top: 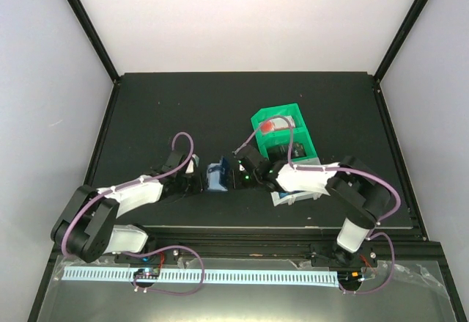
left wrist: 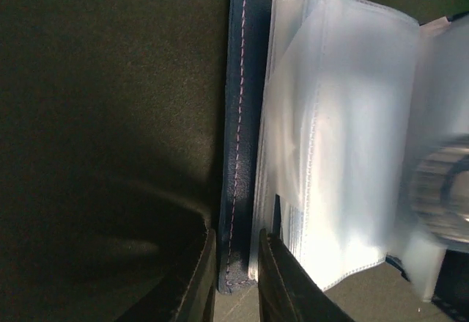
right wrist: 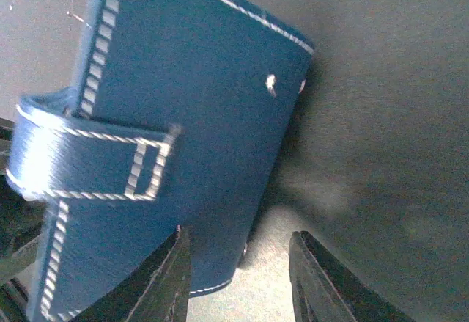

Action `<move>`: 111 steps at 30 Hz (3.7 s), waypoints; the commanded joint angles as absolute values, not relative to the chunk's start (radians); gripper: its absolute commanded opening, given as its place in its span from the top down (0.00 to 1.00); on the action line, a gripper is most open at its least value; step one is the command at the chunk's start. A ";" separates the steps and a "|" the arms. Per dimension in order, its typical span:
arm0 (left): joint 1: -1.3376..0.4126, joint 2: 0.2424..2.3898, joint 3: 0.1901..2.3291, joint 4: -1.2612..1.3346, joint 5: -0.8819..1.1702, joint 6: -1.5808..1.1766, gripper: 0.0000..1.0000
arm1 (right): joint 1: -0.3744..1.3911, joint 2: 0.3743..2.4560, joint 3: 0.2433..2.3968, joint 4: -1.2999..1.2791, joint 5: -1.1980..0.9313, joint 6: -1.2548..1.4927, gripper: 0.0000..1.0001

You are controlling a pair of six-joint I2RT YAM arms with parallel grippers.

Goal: Put the credit cards into the card holder
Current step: Close the card holder at the center of the board, then turn over the card holder at the center of the board.

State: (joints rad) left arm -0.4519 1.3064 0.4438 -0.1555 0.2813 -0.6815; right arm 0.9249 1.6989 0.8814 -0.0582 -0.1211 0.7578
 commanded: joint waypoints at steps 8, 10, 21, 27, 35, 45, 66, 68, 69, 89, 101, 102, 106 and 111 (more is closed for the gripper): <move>-0.460 1.374 0.401 -0.123 0.300 -0.691 0.84 | 0.927 1.842 0.885 0.159 -0.265 0.893 0.58; -0.460 1.377 0.394 -0.108 0.307 -0.692 0.84 | 0.928 1.858 0.870 0.187 -0.274 0.928 0.58; -0.460 1.395 0.365 -0.040 0.351 -0.689 0.85 | 0.922 1.954 0.748 0.686 -0.483 1.121 0.57; -0.460 1.394 0.360 -0.030 0.353 -0.684 0.86 | 0.922 1.965 0.743 0.771 -0.526 1.145 0.56; -0.460 1.336 0.353 -0.042 0.354 -0.685 0.84 | 0.917 1.892 0.759 0.625 -0.373 1.047 0.71; -0.460 1.301 0.354 -0.059 0.336 -0.667 0.83 | 0.913 1.871 0.805 0.558 -0.314 0.991 0.57; -0.456 0.934 0.404 -0.353 0.227 -0.693 0.72 | 0.913 1.667 0.917 0.055 0.018 0.655 0.99; -0.453 0.866 0.441 -0.415 0.182 -0.703 0.68 | 0.918 1.619 0.942 -0.076 0.098 0.582 0.99; -0.452 0.837 0.464 -0.444 0.155 -0.707 0.66 | 0.924 1.595 0.948 -0.138 0.149 0.558 0.99; -0.392 0.741 1.040 -0.769 -0.044 -0.496 0.48 | 1.228 1.968 1.366 -1.037 0.968 0.666 0.98; -0.369 0.730 1.133 -0.833 -0.017 -0.468 0.44 | 1.313 1.975 1.334 -0.768 0.589 0.510 0.47; -0.368 0.727 1.132 -0.833 -0.018 -0.467 0.44 | 1.312 1.949 1.319 -0.731 0.549 0.496 0.44; -0.363 0.719 1.131 -0.841 -0.024 -0.463 0.43 | 1.313 1.847 1.281 -0.633 0.413 0.470 0.38; -0.360 0.714 1.086 -0.841 -0.010 -0.481 0.35 | 1.273 1.655 1.190 -0.498 0.282 0.497 0.32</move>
State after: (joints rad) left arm -0.3695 0.7300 1.0920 -0.8238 -0.0219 -0.4820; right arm 1.3083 1.7809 1.2434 -0.6514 0.4244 0.4896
